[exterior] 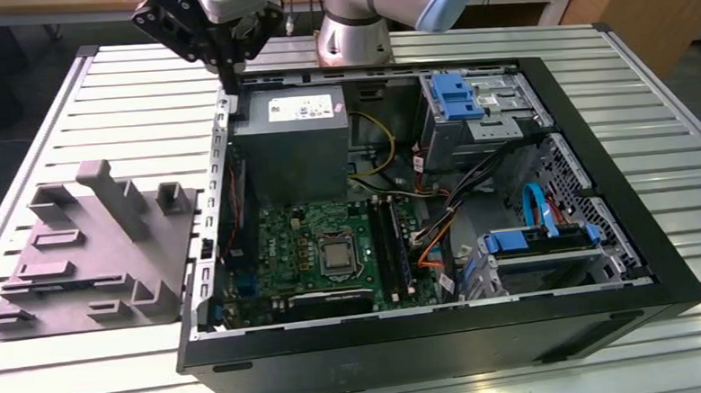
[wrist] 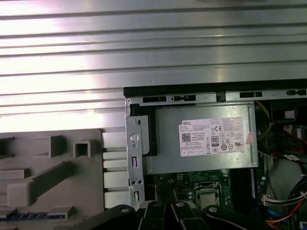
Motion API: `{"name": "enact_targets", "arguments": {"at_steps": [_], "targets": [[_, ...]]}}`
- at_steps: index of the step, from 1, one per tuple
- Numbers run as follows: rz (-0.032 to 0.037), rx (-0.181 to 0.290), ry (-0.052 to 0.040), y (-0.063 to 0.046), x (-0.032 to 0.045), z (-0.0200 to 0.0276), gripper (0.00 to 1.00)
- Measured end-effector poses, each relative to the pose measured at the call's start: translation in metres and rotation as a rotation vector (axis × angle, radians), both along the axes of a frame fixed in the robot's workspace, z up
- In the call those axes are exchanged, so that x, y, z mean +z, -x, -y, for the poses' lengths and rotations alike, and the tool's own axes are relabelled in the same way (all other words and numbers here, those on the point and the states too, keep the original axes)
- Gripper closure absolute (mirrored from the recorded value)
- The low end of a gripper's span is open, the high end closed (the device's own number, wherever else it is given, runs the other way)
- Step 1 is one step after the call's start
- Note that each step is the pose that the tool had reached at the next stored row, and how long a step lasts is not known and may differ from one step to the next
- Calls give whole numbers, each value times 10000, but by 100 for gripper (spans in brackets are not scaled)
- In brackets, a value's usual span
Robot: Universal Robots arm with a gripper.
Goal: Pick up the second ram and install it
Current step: 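Reach for the second ram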
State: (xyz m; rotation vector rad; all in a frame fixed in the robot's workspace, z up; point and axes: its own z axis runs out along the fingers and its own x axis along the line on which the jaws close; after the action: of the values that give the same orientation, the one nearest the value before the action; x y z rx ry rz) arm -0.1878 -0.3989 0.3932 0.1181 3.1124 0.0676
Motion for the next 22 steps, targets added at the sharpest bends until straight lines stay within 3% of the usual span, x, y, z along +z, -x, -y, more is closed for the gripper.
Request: {"name": "enact_targets", "arguments": {"at_steps": [22], "targets": [[0,2,1,681,-1,0,90]]}}
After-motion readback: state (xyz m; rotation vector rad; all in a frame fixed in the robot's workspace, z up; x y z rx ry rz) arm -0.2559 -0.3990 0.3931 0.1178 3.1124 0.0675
